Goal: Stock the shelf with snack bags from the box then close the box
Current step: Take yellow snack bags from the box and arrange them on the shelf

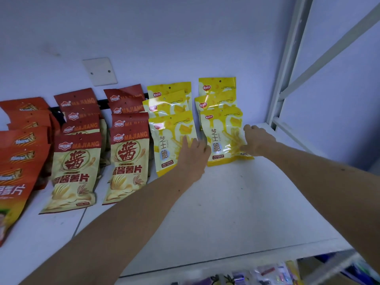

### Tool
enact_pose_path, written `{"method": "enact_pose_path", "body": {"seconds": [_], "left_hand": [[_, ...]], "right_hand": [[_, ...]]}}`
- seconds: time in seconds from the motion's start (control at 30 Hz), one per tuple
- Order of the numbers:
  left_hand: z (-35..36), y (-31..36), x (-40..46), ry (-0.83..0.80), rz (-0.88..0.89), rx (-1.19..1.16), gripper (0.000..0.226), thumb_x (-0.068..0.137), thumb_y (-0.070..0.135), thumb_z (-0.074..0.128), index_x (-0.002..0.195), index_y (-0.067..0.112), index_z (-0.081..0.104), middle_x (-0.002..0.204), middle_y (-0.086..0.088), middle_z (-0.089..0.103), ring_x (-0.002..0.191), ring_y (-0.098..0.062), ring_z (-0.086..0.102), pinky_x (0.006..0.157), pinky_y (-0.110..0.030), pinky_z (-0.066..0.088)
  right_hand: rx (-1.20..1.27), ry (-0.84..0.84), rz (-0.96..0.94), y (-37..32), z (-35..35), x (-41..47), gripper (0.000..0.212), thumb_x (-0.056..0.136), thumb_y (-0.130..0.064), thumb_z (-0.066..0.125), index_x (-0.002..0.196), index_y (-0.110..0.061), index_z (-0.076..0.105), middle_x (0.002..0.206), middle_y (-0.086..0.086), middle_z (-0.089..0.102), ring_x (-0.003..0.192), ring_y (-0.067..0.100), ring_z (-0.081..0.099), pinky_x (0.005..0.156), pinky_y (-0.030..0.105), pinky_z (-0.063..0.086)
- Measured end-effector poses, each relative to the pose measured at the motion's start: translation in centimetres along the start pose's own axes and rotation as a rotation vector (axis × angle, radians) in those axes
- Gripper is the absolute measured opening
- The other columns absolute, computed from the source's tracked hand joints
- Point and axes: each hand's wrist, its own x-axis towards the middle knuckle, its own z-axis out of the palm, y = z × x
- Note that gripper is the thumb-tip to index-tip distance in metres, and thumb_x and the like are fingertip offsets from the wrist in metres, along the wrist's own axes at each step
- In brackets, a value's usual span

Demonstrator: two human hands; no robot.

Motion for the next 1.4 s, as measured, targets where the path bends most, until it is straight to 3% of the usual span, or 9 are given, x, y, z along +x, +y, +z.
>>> {"method": "enact_pose_path", "body": {"seconds": [0.3,0.8,0.93,1.07,1.27,1.4], "left_hand": [[-2.0,-0.2,-9.7,0.094,0.117,-0.028,0.052,0.094,0.043,0.052,0.134,0.012,0.041,0.129,-0.007,0.053,0.121,-0.028,0.048,0.111,-0.054,0.024],[-5.0,5.8,-21.4,0.213,0.274,-0.276,0.031,0.096,0.035,0.051,0.117,0.013,0.053,0.116,-0.006,0.058,0.111,-0.026,0.053,0.091,-0.038,0.037],[-6.0,9.1,-22.9,0.235,0.336,-0.269,0.021,0.092,0.025,0.056,0.11,0.014,0.056,0.11,-0.005,0.059,0.107,-0.025,0.054,0.086,-0.035,0.037],[-8.1,13.7,-24.4,0.226,0.364,-0.3,0.021,0.089,0.016,0.054,0.11,0.014,0.056,0.11,-0.005,0.057,0.108,-0.025,0.052,0.086,-0.035,0.036],[-10.7,21.7,-25.8,0.204,0.358,-0.327,0.023,0.088,0.02,0.057,0.11,0.017,0.059,0.108,-0.003,0.062,0.103,-0.024,0.056,0.087,-0.038,0.04],[-11.9,27.5,-27.1,0.168,0.325,-0.306,0.023,0.088,0.021,0.057,0.11,0.015,0.061,0.107,-0.005,0.063,0.101,-0.027,0.059,0.083,-0.039,0.044]], "right_hand": [[-0.15,0.02,-0.003,-1.5,0.8,-12.8,0.04,0.092,-0.027,0.055,0.13,-0.016,0.048,0.13,0.007,0.047,0.122,0.027,0.046,0.086,0.038,0.046],[-0.242,0.022,-0.019,-0.1,3.5,-29.3,0.031,0.089,-0.014,0.051,0.119,-0.018,0.057,0.122,0.003,0.051,0.11,0.025,0.052,0.08,0.034,0.043],[-0.252,0.051,-0.049,2.1,4.3,-32.3,0.029,0.088,-0.014,0.051,0.115,-0.017,0.059,0.118,0.005,0.053,0.107,0.026,0.054,0.073,0.031,0.04],[-0.292,0.036,-0.064,5.4,5.0,-35.6,0.018,0.085,-0.012,0.052,0.102,-0.016,0.06,0.105,0.005,0.054,0.096,0.029,0.057,0.065,0.034,0.046],[-0.32,-0.031,-0.078,12.5,5.7,-40.7,0.026,0.086,-0.011,0.054,0.11,-0.017,0.061,0.111,0.005,0.055,0.098,0.029,0.058,0.063,0.034,0.045],[-0.356,-0.063,-0.121,17.8,6.7,-43.8,0.032,0.084,-0.015,0.056,0.116,-0.019,0.059,0.107,0.004,0.055,0.096,0.028,0.058,0.066,0.038,0.052]]}}
